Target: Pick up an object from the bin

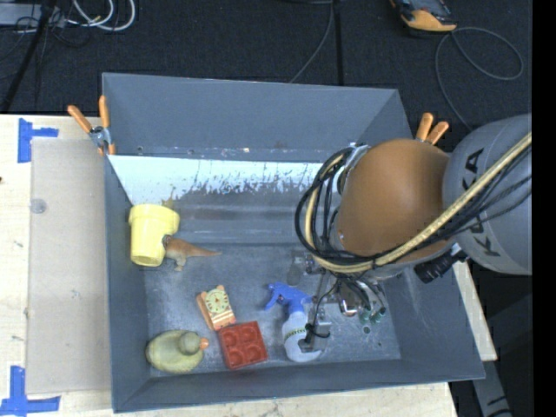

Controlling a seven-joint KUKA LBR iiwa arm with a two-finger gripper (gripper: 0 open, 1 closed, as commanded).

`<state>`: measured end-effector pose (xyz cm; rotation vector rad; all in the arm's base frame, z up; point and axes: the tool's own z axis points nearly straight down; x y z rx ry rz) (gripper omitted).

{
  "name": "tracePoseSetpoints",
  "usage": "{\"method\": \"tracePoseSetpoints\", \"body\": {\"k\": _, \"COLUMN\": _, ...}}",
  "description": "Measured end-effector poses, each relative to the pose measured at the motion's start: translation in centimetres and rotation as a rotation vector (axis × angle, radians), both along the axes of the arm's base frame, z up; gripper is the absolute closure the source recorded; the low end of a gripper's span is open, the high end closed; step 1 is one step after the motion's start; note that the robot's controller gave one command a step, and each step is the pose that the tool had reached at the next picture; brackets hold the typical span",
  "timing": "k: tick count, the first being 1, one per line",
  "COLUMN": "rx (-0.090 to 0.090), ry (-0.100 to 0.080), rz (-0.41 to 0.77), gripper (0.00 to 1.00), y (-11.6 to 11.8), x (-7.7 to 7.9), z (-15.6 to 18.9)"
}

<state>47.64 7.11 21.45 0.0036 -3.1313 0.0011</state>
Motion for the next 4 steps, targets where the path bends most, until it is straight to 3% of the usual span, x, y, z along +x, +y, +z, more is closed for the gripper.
{"method": "tracePoseSetpoints", "body": {"k": 1, "rx": 0.001, "ry": -0.009, "rz": -0.003, "gripper": 0.0, "y": -0.1, "x": 0.2, "z": 0.4}}
{"method": "tracePoseSetpoints", "body": {"k": 2, "rx": 0.001, "ry": -0.01, "rz": 0.006, "gripper": 0.0, "y": 3.7, "x": 0.6, "z": -5.3}}
{"method": "tracePoseSetpoints", "body": {"k": 3, "rx": -0.001, "ry": -0.003, "rz": -0.19, "gripper": 0.0, "y": 2.2, "x": 1.8, "z": -7.2}}
{"method": "tracePoseSetpoints", "body": {"k": 4, "rx": -0.003, "ry": -0.005, "rz": -0.331, "gripper": 0.0, "y": 4.2, "x": 1.6, "z": -8.1}}
